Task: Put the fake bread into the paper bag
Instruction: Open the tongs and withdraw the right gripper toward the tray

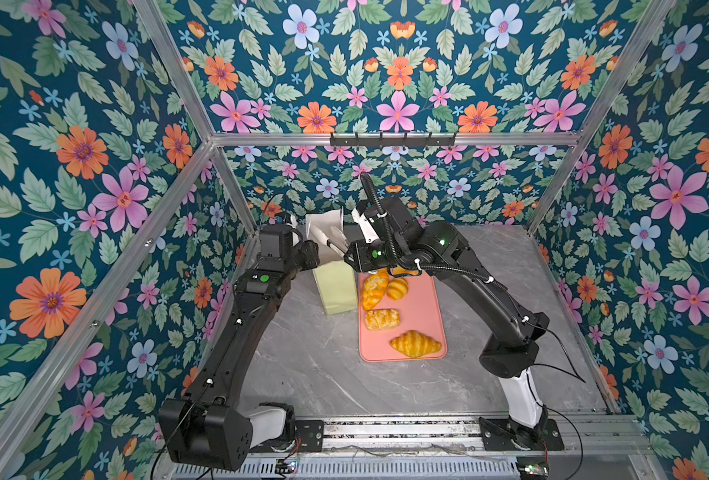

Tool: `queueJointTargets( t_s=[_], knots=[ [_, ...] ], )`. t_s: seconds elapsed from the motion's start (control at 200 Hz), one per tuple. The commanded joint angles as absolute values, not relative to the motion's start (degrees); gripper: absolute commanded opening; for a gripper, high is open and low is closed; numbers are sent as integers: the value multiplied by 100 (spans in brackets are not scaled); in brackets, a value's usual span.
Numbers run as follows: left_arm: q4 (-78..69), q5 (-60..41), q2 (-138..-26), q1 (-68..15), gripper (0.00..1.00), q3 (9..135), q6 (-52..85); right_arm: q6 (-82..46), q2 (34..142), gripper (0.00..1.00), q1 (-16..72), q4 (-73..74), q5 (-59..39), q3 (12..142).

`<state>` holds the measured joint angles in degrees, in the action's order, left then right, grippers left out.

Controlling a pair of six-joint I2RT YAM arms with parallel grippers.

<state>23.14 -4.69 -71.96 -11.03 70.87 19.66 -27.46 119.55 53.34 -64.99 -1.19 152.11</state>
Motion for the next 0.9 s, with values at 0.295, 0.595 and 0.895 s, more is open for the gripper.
queueJointTargets(
  t_s=[0.295,0.595,0.895],
  knots=[
    [2360,-334,-7038,-1099,52,7058,2074,-2219,11040,38,5413,-7045,236,14824],
    [2247,-811,-6905,-1099,52,7005,1969,-1677,9563,37,5413,-6936,687,13111],
    [2207,-853,-6777,-1099,52,6996,1951,-1317,7903,36,5265,-6672,1174,11170]
  ],
)
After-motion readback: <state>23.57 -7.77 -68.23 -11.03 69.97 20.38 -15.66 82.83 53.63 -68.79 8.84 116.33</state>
